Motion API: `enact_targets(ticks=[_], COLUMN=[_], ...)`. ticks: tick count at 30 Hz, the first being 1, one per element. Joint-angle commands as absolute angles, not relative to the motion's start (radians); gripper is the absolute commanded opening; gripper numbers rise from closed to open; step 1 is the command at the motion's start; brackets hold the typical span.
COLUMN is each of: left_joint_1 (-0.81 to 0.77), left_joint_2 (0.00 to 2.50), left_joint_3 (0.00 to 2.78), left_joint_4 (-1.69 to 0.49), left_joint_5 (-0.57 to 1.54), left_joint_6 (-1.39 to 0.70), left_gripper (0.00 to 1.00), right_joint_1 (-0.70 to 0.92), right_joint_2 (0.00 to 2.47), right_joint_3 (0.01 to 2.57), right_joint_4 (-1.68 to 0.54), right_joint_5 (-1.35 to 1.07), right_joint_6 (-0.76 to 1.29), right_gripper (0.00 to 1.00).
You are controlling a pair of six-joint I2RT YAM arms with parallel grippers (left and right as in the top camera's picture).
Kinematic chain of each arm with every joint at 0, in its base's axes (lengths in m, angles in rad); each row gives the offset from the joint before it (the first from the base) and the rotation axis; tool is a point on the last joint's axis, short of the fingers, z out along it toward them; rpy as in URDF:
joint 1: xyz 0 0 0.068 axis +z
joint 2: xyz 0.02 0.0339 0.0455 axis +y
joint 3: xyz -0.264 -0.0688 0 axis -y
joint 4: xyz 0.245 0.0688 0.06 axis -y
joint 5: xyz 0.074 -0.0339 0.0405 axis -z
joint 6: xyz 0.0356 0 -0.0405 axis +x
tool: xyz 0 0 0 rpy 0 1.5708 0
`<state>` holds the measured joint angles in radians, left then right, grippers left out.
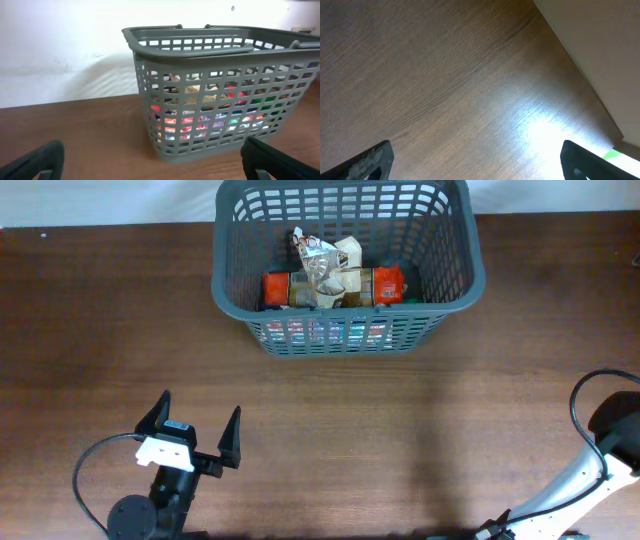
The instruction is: Pack container
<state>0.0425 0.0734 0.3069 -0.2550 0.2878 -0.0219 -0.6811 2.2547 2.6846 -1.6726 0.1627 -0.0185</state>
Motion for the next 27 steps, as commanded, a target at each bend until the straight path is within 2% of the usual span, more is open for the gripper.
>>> enact_targets(ticks=[1, 15, 27], left_joint_1=[0.049, 0.049, 0.049], left_joint_2=[0.056, 0.005, 0.005], left_joint_3=[0.273, 0.111, 0.008], left_joint_4=[-0.223, 0.073, 0.062], left_joint_5=[0.265, 0.218, 0.134], left_joint_6=[-0.005, 0.024, 0.030], left_gripper=[0.99, 0.99, 0.99], right_joint_1=[-0.687, -0.687, -0.687], right_joint_2=[2.251, 2.251, 2.251], right_joint_3=[2.682, 2.682, 2.682], right_joint_4=[-1.672, -1.672, -1.672], right_joint_5=[0.161, 0.161, 0.161], right_joint_6=[-0.006, -0.006, -0.006], right_gripper=[0.99, 0.99, 0.99])
